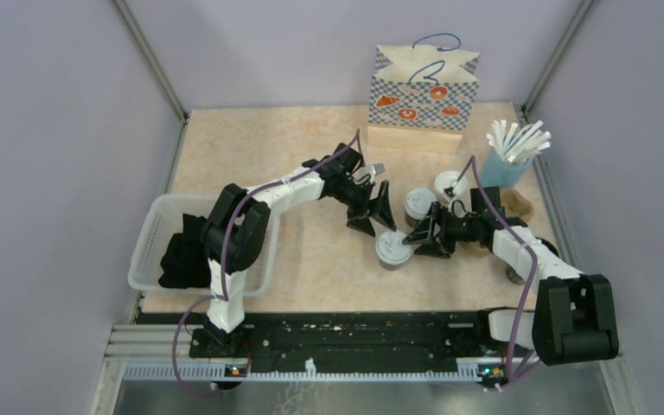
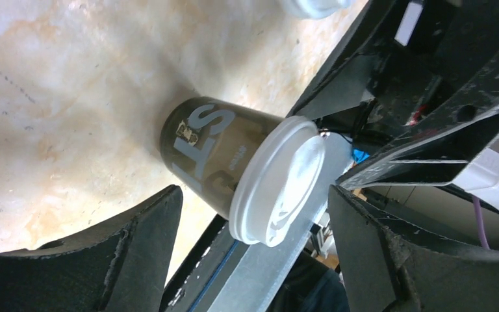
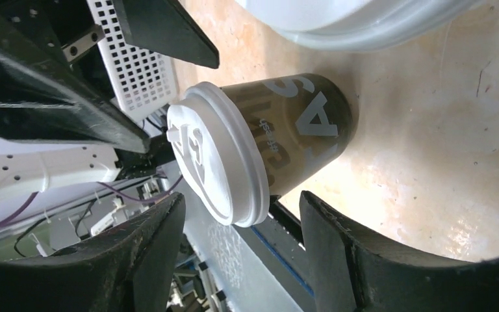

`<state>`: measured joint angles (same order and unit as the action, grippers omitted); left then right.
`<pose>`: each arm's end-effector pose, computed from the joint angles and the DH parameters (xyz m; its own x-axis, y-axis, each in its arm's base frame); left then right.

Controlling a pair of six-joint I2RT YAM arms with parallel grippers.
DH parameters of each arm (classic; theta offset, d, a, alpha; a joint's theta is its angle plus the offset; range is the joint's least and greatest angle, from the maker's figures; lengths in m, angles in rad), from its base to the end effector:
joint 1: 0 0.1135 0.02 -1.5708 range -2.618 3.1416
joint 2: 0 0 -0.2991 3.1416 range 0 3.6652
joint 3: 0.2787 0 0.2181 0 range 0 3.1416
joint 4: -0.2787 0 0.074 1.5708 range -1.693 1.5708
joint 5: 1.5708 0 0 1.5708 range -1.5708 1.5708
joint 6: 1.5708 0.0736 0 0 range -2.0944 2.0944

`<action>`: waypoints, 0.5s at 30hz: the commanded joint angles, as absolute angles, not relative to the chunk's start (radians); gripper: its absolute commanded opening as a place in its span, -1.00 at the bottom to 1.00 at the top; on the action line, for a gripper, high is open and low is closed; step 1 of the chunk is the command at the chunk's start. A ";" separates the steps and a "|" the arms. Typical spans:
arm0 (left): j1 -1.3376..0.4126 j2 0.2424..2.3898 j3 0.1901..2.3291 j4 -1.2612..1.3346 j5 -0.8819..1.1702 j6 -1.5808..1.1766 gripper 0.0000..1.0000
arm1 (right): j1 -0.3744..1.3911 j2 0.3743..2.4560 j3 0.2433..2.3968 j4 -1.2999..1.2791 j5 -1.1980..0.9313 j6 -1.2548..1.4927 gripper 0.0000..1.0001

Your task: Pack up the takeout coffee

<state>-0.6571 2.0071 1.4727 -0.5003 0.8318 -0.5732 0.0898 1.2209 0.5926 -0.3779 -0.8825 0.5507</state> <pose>0.2997 -0.2999 0.2232 -0.9571 0.2771 -0.0845 0.2277 0.5391 -0.8109 0.1811 0.0734 0.2178 -0.9622 0.2471 -0.1145 0.0410 0.5472 0.8360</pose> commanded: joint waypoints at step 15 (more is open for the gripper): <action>-0.667 2.053 1.376 -0.448 0.791 -0.558 0.27 | 0.084 1.355 0.547 -0.200 -0.811 0.578 -0.06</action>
<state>-0.6609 2.0659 1.4570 -0.4526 0.8768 -0.5831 0.0887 1.3579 0.5766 -0.2047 -0.9005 0.6132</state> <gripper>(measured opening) 0.653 0.478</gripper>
